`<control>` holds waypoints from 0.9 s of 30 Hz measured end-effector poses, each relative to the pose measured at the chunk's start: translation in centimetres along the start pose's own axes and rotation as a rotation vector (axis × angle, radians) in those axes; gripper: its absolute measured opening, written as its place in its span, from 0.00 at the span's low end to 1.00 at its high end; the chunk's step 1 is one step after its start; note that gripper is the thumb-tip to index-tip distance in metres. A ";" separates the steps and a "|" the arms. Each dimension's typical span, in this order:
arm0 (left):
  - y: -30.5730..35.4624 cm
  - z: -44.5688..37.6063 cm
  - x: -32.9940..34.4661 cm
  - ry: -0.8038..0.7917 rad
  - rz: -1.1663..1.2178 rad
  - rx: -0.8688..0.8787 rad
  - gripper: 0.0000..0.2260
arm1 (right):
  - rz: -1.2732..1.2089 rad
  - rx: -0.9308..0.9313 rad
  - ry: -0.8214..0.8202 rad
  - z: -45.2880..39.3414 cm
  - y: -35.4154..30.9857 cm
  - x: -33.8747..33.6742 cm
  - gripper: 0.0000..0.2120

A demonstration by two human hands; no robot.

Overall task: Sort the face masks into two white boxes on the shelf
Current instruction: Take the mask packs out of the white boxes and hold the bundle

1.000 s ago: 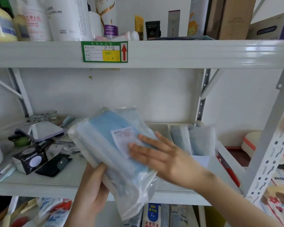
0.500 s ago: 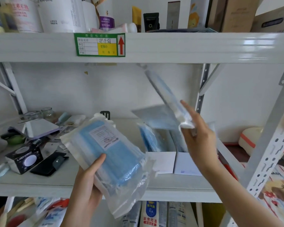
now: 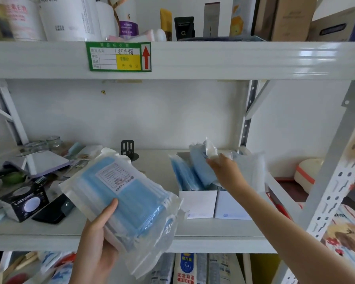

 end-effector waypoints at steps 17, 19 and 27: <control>-0.6 -1.0 3.0 -0.089 -0.019 0.030 0.17 | -0.801 -0.053 0.424 2.9 1.1 -6.0 0.05; -0.5 -0.8 3.6 -0.092 -0.015 0.034 0.17 | -0.638 -0.437 0.530 5.8 -0.7 -6.8 0.12; -0.4 -0.6 3.6 -0.256 0.030 0.057 0.25 | 0.250 -1.347 0.521 13.0 -2.9 -0.1 0.12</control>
Point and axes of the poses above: each hand's wrist, its own z-axis away from the middle knuckle, its own x-axis out of the palm, y = z × x, the point moved 4 cm from there along -z, towards the middle knuckle, and after that the axes turned 15 degrees about x, right-handed, at the moved point
